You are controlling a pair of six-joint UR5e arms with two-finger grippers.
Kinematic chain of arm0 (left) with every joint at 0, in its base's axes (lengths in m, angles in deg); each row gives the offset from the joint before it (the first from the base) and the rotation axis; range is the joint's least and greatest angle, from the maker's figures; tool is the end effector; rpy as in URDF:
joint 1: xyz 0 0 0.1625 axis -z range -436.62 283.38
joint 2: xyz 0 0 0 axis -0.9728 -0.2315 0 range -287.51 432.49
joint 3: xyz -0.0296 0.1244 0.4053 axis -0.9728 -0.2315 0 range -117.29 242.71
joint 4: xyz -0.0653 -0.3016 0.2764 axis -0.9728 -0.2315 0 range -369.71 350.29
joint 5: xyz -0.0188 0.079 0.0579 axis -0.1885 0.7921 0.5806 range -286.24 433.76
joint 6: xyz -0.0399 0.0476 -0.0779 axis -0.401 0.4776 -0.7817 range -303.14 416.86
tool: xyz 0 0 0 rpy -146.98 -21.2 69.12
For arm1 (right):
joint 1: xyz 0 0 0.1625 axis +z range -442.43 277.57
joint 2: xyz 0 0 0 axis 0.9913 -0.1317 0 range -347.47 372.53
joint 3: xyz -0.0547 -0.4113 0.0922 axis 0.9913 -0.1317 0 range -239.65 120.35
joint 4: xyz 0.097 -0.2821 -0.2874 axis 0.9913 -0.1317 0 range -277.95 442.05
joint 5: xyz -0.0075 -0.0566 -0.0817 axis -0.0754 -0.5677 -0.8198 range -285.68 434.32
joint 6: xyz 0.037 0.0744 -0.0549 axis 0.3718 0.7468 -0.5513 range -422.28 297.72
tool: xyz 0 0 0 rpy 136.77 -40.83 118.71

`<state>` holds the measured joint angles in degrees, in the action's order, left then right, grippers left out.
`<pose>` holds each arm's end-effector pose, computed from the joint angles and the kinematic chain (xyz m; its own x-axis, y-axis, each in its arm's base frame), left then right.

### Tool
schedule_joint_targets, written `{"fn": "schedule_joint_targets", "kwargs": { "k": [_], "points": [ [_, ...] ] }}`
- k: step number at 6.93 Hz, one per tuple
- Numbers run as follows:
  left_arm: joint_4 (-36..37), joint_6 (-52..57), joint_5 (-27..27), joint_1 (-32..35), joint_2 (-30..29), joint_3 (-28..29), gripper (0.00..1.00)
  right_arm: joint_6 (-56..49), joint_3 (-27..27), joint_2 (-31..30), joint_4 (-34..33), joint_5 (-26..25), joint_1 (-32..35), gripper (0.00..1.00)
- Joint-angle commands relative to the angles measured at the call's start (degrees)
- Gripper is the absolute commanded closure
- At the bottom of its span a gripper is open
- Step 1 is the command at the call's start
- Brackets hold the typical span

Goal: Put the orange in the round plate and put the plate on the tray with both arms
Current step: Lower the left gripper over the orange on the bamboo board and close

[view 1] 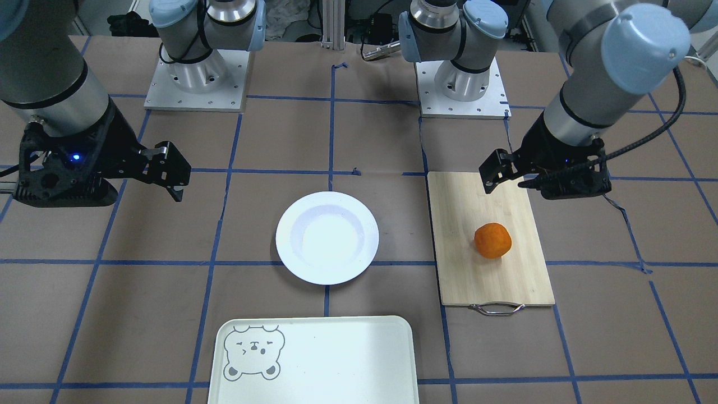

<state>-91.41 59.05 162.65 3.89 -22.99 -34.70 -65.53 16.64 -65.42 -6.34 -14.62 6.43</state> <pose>-0.0486 -0.5296 0.3908 -0.9914 -0.1287 0.0224 -0.1266 0.9888 0.0792 0.1235 -0.5831 0.4901 -0.9992 -0.0367 -0.0184 -0.0367 0.9993 -0.0019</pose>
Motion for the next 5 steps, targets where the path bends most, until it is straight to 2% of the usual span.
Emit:
{"fn": "schedule_joint_targets", "kwargs": {
  "k": [1, 5],
  "points": [
    [3.57, -0.17, -0.03, -2.81, -3.99, -3.14, 0.0, 0.0, 0.0, 0.0, 0.07, 0.0, 0.0, 0.0],
    [8.04, -1.05, -0.12, -2.99, -11.81, -4.37, 0.0, 0.0, 0.09, 0.0, 0.07, -0.09, -0.09, 0.0]
  ]
}}
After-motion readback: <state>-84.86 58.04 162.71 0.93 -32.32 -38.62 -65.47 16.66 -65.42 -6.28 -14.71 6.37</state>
